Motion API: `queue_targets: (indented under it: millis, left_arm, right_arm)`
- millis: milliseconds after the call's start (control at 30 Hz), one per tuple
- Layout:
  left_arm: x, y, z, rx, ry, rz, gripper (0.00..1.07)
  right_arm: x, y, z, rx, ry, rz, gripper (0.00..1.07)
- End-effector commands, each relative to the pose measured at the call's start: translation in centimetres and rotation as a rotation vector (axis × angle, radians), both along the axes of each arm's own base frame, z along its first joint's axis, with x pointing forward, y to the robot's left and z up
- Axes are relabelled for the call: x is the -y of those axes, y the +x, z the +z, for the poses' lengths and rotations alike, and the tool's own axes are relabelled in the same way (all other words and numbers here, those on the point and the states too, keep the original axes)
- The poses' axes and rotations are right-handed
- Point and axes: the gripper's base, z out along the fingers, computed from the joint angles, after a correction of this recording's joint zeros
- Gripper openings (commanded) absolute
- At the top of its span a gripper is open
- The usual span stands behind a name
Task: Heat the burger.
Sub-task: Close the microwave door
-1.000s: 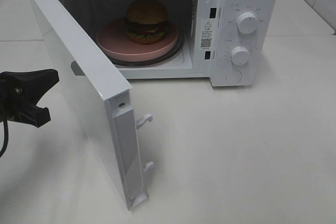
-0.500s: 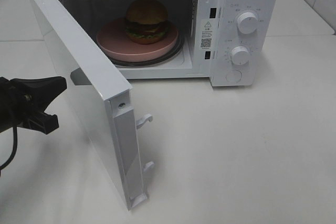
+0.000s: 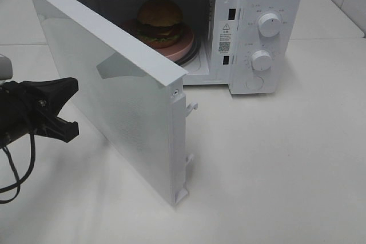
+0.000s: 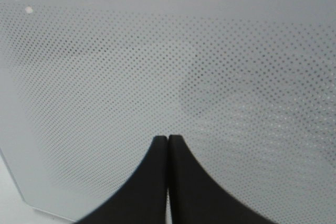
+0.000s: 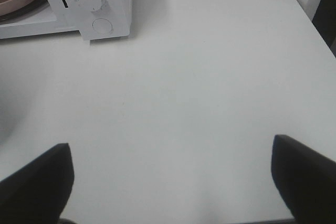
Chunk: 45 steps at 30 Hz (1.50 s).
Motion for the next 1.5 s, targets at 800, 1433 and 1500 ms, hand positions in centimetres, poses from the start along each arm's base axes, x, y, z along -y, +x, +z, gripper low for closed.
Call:
queue_targets:
  millis: [800, 1433, 1500]
  left_arm:
    - [3.8, 2.0, -1.4, 0.031, -0.079, 0.022, 0.0]
    - [4.6, 4.5, -0.4, 0.057, -0.111, 0.074, 0.0]
    - [5.2, 5.1, -0.3, 0.041, -0.108, 0.09, 0.0]
  right_arm:
    - [0.0, -0.3, 0.0, 0.029, -0.002, -0.004, 0.98]
    - [0.0, -0.3, 0.0, 0.029, -0.002, -0.004, 0.98]
    - [0.0, -0.3, 0.0, 0.029, -0.002, -0.004, 0.98]
